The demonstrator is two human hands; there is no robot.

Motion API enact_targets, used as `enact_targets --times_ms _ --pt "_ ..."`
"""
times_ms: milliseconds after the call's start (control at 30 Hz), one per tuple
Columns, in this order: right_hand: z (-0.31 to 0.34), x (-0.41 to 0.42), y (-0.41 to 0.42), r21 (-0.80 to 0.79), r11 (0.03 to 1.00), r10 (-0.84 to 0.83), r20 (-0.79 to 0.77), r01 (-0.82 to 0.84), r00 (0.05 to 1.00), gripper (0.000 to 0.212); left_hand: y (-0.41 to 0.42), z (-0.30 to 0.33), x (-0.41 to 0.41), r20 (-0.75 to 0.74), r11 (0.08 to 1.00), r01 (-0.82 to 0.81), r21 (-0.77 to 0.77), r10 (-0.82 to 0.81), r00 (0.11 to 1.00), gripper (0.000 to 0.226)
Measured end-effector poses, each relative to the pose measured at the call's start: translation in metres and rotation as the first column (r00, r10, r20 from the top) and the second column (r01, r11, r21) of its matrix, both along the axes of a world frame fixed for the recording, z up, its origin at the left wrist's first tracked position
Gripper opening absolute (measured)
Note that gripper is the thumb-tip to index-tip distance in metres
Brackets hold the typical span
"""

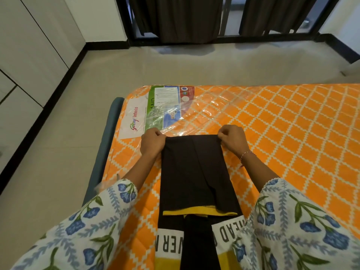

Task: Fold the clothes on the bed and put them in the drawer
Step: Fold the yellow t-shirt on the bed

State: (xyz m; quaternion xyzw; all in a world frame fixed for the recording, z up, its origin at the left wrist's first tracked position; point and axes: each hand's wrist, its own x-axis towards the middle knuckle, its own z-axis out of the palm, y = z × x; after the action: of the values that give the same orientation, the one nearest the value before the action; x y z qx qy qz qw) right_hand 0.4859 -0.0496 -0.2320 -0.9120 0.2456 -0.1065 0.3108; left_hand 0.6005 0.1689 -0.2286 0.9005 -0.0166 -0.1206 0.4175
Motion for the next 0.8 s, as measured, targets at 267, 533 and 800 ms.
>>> enact_targets --times_ms 267,533,800 --pt "-0.007 -0.008 -0.001 0.388 0.83 -0.446 0.033 0.4 0.894 0.022 -0.013 0.001 0.004 -0.35 0.889 -0.38 -0.257 0.281 0.894 0.017" --pt "-0.005 0.001 0.001 0.224 0.872 -0.412 -0.145 0.435 0.9 0.026 -0.025 0.003 -0.002 -0.196 0.968 -0.242 -0.067 0.225 0.954 0.033" --pt "-0.001 -0.007 0.001 0.386 0.827 -0.362 -0.189 0.408 0.913 0.049 -0.019 -0.005 -0.006 -0.151 0.997 -0.013 0.076 0.025 0.988 0.029"
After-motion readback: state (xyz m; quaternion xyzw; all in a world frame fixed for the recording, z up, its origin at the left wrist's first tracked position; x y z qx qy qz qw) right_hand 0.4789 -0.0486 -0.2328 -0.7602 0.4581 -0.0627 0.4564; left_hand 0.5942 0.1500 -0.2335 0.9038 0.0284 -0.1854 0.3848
